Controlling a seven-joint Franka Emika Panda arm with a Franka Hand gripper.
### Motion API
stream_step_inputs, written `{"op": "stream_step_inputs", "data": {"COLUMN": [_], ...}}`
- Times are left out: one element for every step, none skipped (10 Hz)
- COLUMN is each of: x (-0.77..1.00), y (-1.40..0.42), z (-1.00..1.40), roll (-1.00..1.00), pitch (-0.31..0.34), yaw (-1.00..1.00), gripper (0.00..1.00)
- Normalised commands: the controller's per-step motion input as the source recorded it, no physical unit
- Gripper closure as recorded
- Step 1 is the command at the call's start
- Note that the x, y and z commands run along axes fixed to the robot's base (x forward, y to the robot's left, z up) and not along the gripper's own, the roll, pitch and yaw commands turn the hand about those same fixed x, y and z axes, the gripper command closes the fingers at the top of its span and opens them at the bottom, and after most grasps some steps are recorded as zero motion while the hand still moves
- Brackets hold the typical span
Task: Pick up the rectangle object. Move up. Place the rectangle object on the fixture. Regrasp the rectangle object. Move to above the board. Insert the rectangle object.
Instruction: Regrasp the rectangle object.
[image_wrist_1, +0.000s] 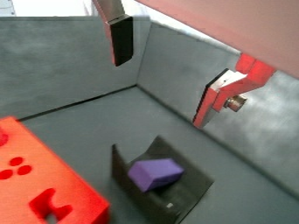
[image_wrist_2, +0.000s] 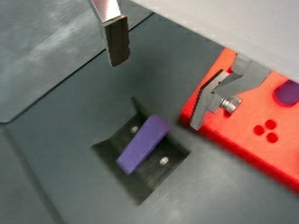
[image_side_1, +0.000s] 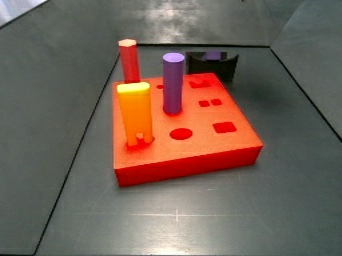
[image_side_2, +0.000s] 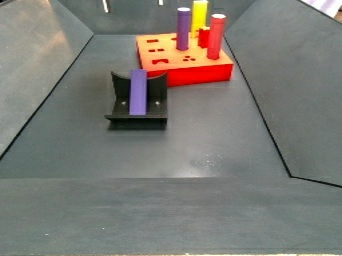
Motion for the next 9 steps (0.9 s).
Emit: {"op": "stream_step_inputs", "data": {"x": [0.0, 0.01, 0.02, 0.03, 0.04, 0.06, 0.07, 0.08, 0.08], "y": [-0.02, -0.02, -0.02, -0.03, -0.03, -0.03, -0.03, -0.04, -0.04], "z": [0.0, -0.01, -0.01, -0.01, -0.01, -0.01, -0.01, -0.01, -0.02], "roll": [1.0, 1.0, 1.0, 1.0, 1.0, 1.0, 0.96, 0.75, 0.55], "pitch": [-0.04, -0.035, -0.024, -0.013, 0.002, 0.031, 0.063, 0.082, 0.097], "yaw": [0.03, 0.03, 0.02, 0.03, 0.03, 0.03, 0.04, 0.05, 0.06], "gripper": [0.0, 0.0, 0.0, 0.0, 0.0, 0.0, 0.0, 0.0, 0.0]}}
